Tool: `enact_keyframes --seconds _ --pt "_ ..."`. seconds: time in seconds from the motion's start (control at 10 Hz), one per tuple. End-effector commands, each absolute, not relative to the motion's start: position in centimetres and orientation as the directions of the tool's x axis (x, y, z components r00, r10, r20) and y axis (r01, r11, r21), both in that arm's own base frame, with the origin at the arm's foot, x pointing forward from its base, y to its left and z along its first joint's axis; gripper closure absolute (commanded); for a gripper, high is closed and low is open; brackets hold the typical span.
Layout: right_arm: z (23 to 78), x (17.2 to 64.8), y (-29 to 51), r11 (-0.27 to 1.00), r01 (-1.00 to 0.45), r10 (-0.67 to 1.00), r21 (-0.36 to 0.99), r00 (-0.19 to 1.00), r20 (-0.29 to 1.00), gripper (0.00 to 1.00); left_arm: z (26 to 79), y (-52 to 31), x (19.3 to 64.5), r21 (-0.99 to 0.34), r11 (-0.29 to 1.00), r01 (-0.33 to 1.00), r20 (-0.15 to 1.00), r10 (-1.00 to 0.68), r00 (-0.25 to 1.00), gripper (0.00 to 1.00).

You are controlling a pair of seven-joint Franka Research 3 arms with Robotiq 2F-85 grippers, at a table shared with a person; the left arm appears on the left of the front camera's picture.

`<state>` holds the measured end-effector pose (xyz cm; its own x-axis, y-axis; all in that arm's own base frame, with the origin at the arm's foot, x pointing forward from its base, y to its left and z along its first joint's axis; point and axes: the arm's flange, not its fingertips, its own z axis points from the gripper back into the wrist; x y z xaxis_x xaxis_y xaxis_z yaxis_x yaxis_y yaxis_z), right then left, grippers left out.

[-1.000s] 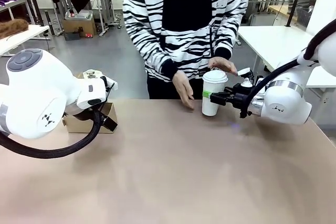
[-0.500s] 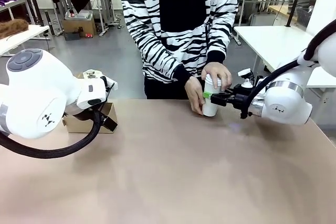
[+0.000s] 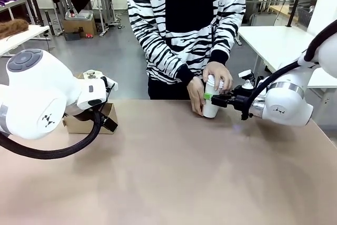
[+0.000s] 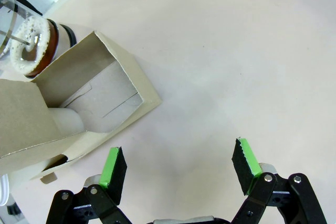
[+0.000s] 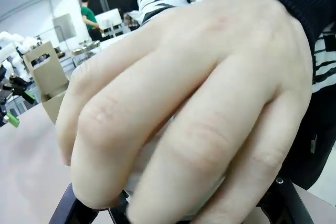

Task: Pour a drink into a cup and package it in a carrier.
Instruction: When a person places the Paper Cup Lid on the 600 ml Paper Cup , lift the 600 ml Paper Cup.

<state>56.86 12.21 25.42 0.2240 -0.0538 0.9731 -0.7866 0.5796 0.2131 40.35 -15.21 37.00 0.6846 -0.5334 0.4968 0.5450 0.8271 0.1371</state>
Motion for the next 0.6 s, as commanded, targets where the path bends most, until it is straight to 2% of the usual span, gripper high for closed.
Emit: enact_keyframes --seconds 0.0,0.5 --pt "26.45 56.98 12.73 0.576 -0.791 -0.064 0.207 0.209 0.976 0.20 37.05 -15.17 40.34 0.135 0.827 0.545 0.498 -0.532 0.684 0.00" --pt "26.45 56.98 12.73 0.576 -0.791 -0.064 0.207 0.209 0.976 0.20 37.05 -15.17 40.34 0.135 0.827 0.545 0.498 -0.532 0.684 0.00"
